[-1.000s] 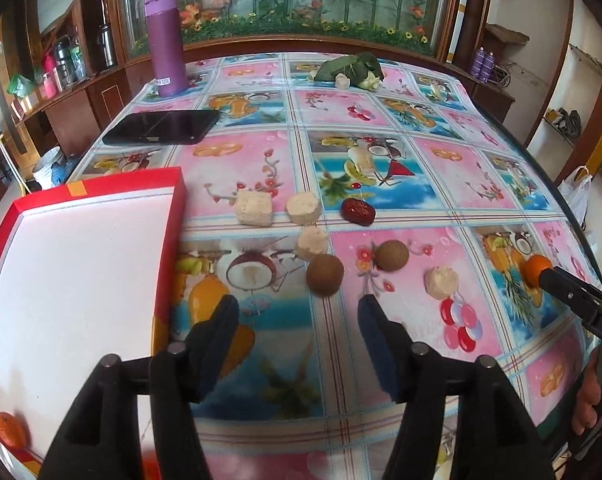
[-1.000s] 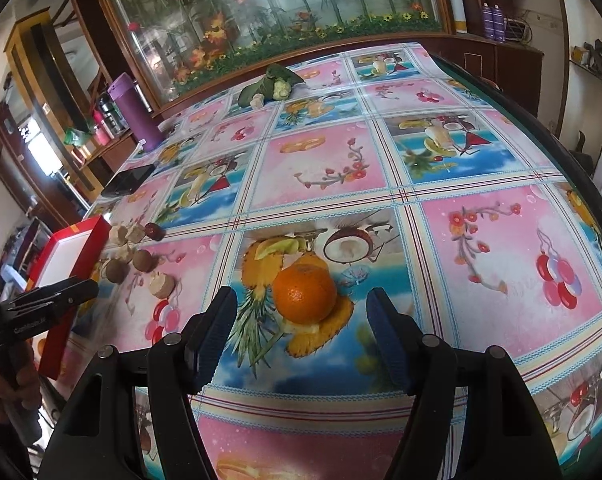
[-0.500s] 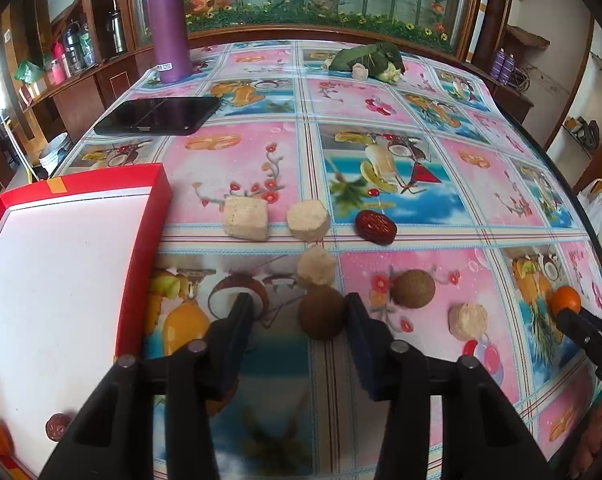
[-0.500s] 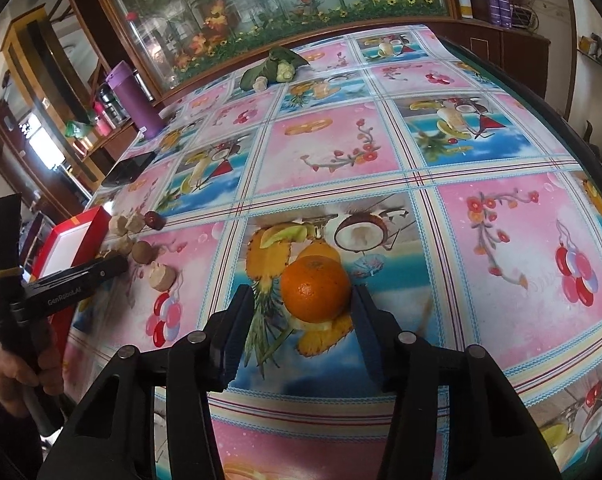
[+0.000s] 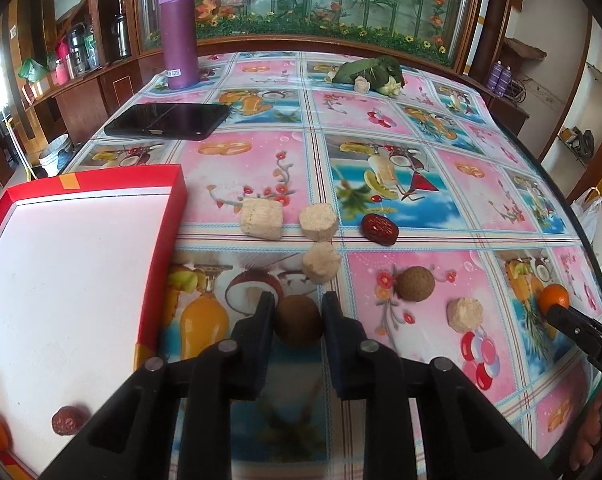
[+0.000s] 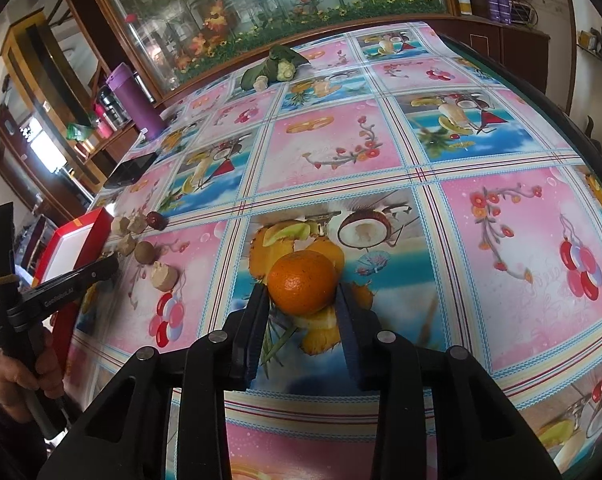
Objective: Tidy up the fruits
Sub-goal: 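Close the left tool on the brown kiwi while the right tool closes on the orange, then carry the kiwi into the red box with the left tool while the right tool drops the orange there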
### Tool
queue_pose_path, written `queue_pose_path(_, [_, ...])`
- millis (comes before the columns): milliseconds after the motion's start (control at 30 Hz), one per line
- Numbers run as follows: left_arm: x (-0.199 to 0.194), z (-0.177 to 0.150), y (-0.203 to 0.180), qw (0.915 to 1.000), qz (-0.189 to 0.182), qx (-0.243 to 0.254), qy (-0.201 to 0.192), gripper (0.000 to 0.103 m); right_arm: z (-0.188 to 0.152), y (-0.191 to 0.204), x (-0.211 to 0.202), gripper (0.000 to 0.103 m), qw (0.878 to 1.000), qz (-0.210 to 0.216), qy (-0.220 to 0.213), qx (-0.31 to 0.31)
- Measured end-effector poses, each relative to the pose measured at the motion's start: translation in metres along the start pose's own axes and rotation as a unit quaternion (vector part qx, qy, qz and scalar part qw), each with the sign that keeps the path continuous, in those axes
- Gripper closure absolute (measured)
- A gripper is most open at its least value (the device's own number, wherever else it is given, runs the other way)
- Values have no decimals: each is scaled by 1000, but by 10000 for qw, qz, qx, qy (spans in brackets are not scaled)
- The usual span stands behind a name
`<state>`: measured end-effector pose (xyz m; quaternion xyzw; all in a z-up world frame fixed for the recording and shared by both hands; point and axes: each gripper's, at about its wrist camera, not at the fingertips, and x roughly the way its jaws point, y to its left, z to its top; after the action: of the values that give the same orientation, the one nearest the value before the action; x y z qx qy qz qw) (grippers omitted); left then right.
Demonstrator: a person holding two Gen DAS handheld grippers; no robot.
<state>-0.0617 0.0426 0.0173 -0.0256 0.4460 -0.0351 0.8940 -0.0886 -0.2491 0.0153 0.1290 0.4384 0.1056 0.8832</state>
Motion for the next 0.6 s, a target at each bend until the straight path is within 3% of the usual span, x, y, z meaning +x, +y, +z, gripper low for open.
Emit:
queue_pose_path(300, [-46, -11, -3, 9989, -317, 55, -346, 76, -4, 11, -1, 71, 9996, -142, -31, -234])
queue_pose_path(500, [-73, -22, 10, 9974, -488, -14, -522, 77, -10, 31, -7, 71, 9981, -220, -289, -490])
queue_pose_path(600, [-84, -28, 20, 9970, -485, -39, -597, 77, -13, 53, -6, 72, 9978, 15, -286, -604])
